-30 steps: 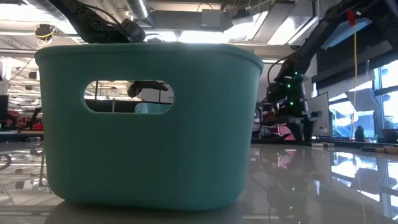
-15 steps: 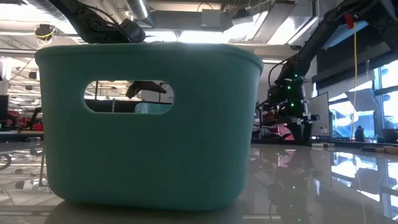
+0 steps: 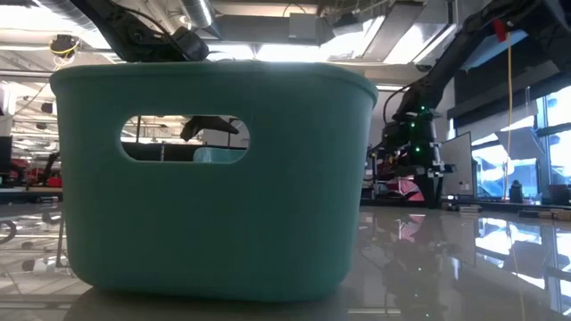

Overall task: Sort batteries
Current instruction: Put the large black battery into the blue bin

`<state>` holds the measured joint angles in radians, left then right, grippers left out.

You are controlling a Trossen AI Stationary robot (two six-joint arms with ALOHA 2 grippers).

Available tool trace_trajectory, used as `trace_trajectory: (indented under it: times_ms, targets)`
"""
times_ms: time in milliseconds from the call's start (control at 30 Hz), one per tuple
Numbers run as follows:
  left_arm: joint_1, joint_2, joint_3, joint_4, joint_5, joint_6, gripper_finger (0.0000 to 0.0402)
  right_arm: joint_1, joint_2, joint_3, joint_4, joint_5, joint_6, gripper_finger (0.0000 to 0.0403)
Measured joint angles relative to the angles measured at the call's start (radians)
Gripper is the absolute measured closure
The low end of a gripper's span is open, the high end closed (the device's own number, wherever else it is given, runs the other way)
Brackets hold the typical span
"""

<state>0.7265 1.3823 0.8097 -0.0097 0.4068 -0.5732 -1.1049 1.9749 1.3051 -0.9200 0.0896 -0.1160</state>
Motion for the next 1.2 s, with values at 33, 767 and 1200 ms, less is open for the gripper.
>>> trace_trajectory:
  times_ms: [33,767,1200]
  targets:
    - [0.0,0.0,0.0,0.0,0.0,0.0,0.0243,0.0,0.003,0.014,-0.012,0.0,0.0,0.0362]
    - [0.0,0.0,0.0,-0.006,0.011,0.067,0.0243,0.38,-0.301,0.124,0.018,-0.452,0.103,0.0362]
    - [0.0,0.0,0.0,-0.008,0.057,0.141,0.0243,0.672,-0.195,0.124,0.275,-0.593,0.22,0.0361]
